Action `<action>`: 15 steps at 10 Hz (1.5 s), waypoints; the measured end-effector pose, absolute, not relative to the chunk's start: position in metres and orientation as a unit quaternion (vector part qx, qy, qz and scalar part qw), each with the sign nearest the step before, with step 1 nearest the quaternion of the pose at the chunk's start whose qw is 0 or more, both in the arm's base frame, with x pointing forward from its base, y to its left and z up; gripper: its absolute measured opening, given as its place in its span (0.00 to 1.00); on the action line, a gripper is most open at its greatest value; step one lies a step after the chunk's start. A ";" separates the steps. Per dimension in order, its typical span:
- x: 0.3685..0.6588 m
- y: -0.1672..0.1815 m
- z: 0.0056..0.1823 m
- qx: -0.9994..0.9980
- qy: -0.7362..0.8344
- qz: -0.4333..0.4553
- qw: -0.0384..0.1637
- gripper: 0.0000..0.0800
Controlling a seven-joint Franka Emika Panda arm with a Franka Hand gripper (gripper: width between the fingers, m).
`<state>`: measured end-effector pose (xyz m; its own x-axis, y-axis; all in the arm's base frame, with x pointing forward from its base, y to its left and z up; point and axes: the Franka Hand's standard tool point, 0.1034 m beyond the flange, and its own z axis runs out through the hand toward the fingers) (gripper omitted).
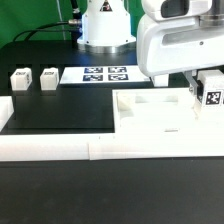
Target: Assemble square table
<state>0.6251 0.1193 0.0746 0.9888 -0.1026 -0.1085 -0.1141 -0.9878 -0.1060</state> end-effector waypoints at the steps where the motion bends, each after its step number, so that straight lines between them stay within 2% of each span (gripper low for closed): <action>1: 0.625 0.119 0.073 -0.993 0.104 0.030 0.053 0.37; 3: 0.621 0.119 0.073 -0.962 0.268 0.015 0.050 0.37; 5: 0.623 0.117 0.072 -0.912 0.405 0.014 0.065 0.37; 10: 0.625 0.121 0.073 -0.833 0.547 0.025 0.076 0.37; 12: 0.628 0.119 0.071 -0.720 0.684 0.036 0.108 0.37; 15: 0.628 0.122 0.071 -0.699 0.704 0.042 0.117 0.37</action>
Offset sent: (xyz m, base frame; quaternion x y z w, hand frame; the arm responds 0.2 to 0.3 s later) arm -0.0146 -0.0023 -0.0143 0.0380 0.0059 0.4462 0.8941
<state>0.6282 0.1216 0.0709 0.0046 -0.9748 -0.2230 -0.9944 0.0191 -0.1040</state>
